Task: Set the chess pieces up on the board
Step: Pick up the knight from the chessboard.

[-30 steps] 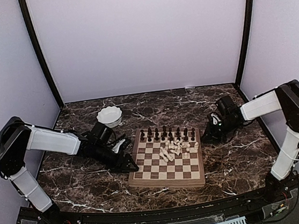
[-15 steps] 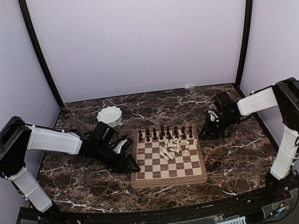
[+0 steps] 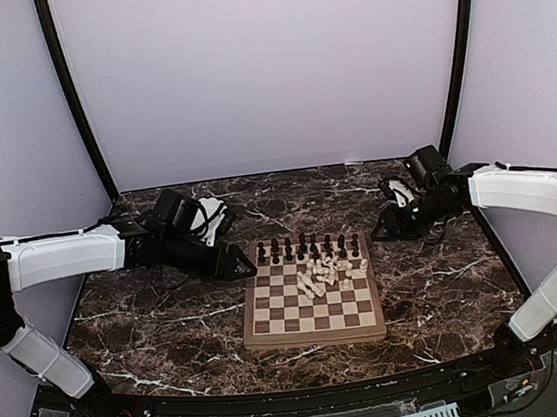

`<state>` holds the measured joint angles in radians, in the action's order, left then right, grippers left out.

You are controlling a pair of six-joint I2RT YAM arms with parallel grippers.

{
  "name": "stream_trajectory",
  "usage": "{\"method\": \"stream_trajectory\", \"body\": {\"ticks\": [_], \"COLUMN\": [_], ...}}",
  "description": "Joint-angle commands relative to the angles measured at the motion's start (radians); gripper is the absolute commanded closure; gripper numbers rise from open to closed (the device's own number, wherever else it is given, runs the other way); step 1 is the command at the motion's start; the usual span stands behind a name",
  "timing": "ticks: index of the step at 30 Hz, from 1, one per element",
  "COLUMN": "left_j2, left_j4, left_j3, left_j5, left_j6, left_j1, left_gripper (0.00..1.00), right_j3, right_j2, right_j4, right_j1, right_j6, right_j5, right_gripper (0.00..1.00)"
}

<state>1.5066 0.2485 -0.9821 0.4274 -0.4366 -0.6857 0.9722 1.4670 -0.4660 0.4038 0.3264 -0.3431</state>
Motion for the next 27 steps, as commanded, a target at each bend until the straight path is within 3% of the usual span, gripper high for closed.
{"method": "stream_trajectory", "body": {"ticks": [1,17,27], "left_j2": [0.015,0.005,0.016], "left_j4": [-0.009,0.015,0.013], "left_j3": [-0.04,-0.025,-0.016], "left_j5": [-0.022,-0.02,-0.018], "left_j6": [-0.042,-0.036,-0.042], "left_j1": [-0.004,-0.005,-0.005], "left_gripper": [0.37,0.37,0.37], "right_j3": [0.076,0.332,0.361], "right_j2": [0.049,0.304,0.319], "right_j4": [-0.047,-0.332,-0.389], "right_j1": [0.051,0.235,0.253], "right_j6": [-0.064,-0.18,-0.172], "right_j5": [0.024,0.262,0.332], "right_gripper": [0.55,0.53,0.57]}}
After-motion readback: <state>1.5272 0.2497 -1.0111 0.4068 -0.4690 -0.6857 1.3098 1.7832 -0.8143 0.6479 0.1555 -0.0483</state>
